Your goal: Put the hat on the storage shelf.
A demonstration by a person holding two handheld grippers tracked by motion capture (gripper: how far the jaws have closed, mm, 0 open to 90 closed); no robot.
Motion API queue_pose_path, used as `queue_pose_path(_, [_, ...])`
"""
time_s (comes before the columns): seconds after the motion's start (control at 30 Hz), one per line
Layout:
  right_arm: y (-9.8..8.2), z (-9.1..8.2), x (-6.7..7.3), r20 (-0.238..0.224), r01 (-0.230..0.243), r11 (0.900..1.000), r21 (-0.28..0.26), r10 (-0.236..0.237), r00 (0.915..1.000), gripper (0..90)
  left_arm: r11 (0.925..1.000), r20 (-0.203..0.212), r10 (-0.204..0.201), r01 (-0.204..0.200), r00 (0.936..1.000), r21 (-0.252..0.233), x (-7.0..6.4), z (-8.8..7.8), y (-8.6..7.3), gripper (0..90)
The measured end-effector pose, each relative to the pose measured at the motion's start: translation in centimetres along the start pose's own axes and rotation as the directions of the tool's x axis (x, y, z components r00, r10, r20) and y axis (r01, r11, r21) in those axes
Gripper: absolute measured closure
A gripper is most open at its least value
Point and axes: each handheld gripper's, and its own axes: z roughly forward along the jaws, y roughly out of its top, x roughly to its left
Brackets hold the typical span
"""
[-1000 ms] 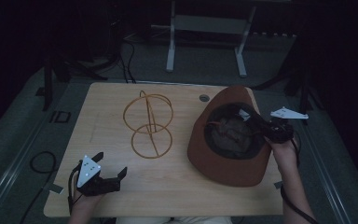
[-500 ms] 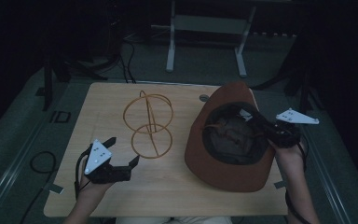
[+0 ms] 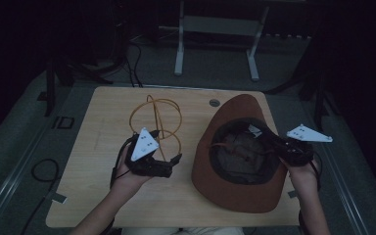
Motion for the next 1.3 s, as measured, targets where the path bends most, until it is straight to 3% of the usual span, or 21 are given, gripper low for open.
queue_pose_path(0.23, [0.2, -0.2, 0.6, -0.017, 0.012, 1.0, 0.004, -0.012, 0.9998, 84.9, 0.9992, 0.059, 0.037, -0.037, 0.9976, 0.011, -1.2, 3.5, 1.5, 6.9])
queue_pose_path(0.37, [0.2, 0.0, 0.9, -0.023, 0.016, 1.0, 0.009, -0.016, 0.9996, 84.9, 0.9961, 0.063, 0.075, -0.077, 0.9952, 0.042, -2.1, 5.8, 2.6, 8.4])
queue_pose_path(0.6, [0.4, 0.4, 1.2, -0.023, 0.033, 0.999, 0.016, -0.033, 0.9992, 84.8, 0.993, 0.078, 0.091, -0.096, 0.9928, 0.069, -3.2, 9.8, 4.7, 12.8])
queue_pose_path(0.67, [0.4, 0.4, 1.2, -0.022, 0.038, 0.999, 0.015, -0.037, 0.999, 84.8, 0.9918, 0.072, 0.099, -0.105, 0.9924, 0.073, -3.4, 10.2, 4.9, 15.0])
queue_pose_path(0.73, [0.5, 0.3, 1.3, -0.026, 0.034, 0.999, 0.013, -0.034, 0.9991, 84.8, 0.9831, 0.055, 0.148, -0.153, 0.9874, 0.101, -3.7, 11.8, 5.6, 15.2])
queue_pose_path(0.97, [0.9, 0.3, 1.8, -0.047, 0.042, 0.999, 0.003, -0.042, 0.998, 84.8, 0.9668, -0.037, 0.17, -0.159, 0.9848, 0.2, -3.9, 14.5, 6.7, 21.2])
queue_pose_path(1.1, [1.2, 0.2, 2.2, -0.047, 0.051, 0.999, -0.002, -0.051, 0.9976, 84.8, 0.96, -0.076, 0.189, -0.168, 0.9789, 0.224, -4.0, 15.2, 6.6, 37.7])
queue_pose_path(1.2, [1.2, 0.2, 2.5, -0.056, 0.051, 0.999, 0.001, -0.051, 0.9971, 84.8, 0.9642, -0.083, 0.162, -0.14, 0.9833, 0.225, -3.8, 15.6, 6.5, 53.3])
queue_pose_path(1.3, [1.1, 0.6, 2.9, -0.058, 0.053, 0.999, 0.009, -0.052, 0.997, 84.8, 0.9577, -0.065, 0.176, -0.156, 0.9822, 0.242, -3.8, 15.9, 6.3, 73.2])
